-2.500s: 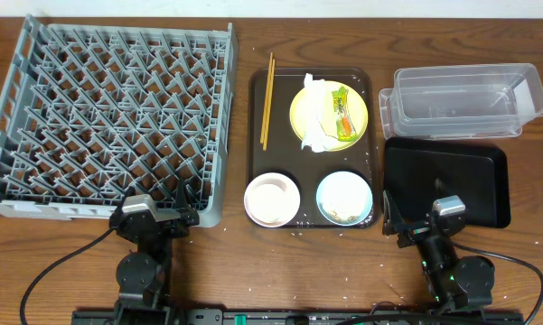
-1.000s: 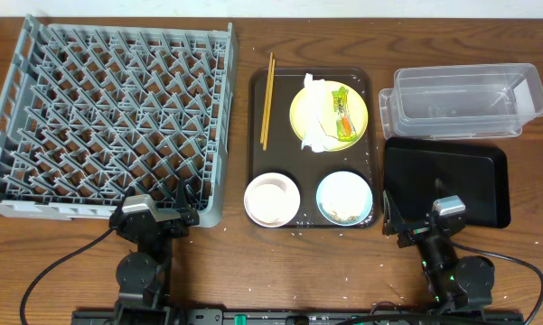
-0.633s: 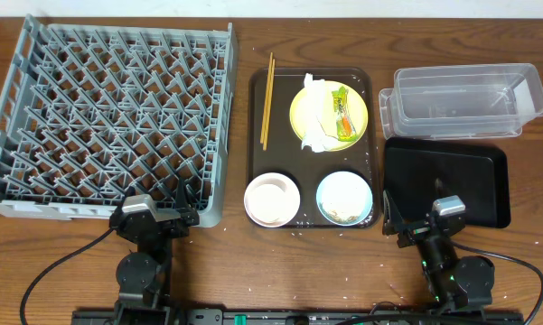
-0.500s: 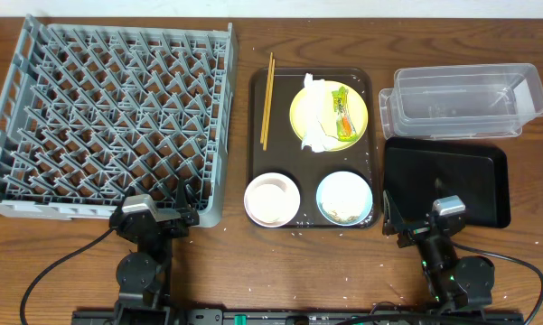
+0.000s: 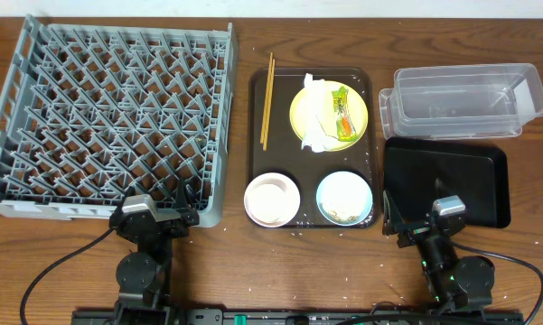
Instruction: Sort waste into correct bins and load items into the dishwasher
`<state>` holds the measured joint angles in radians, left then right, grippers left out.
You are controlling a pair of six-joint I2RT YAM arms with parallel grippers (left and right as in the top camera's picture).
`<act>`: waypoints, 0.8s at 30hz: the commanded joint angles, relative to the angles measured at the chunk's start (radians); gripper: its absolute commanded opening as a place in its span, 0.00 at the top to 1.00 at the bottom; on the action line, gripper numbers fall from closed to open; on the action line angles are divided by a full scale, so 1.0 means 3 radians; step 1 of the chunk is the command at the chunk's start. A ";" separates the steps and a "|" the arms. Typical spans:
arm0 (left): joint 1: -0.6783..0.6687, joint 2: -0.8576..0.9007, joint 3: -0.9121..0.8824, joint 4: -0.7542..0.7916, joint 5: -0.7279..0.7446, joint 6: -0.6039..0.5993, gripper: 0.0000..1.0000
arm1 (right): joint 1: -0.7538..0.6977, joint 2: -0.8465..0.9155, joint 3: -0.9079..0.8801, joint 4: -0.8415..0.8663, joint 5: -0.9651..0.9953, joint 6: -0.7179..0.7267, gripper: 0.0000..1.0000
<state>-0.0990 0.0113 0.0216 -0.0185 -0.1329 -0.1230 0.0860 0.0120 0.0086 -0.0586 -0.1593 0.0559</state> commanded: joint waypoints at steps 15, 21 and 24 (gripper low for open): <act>-0.0001 -0.0001 -0.0058 -0.0134 -0.0031 0.0055 0.02 | -0.0027 -0.0022 -0.0010 0.0020 0.0142 0.0025 0.01; -0.0001 -0.0001 -0.0058 0.0225 0.0736 -0.0045 0.02 | -0.0027 -0.0022 -0.0001 0.0097 -0.0196 0.0559 0.01; -0.0001 0.0000 0.0028 0.0474 0.0968 -0.0046 0.02 | -0.0027 -0.0022 0.0098 0.0182 -0.0449 0.0618 0.01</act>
<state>-0.0990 0.0135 0.0116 0.0925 0.0292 -0.1318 0.0860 0.0120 0.0090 -0.0177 -0.1940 0.1768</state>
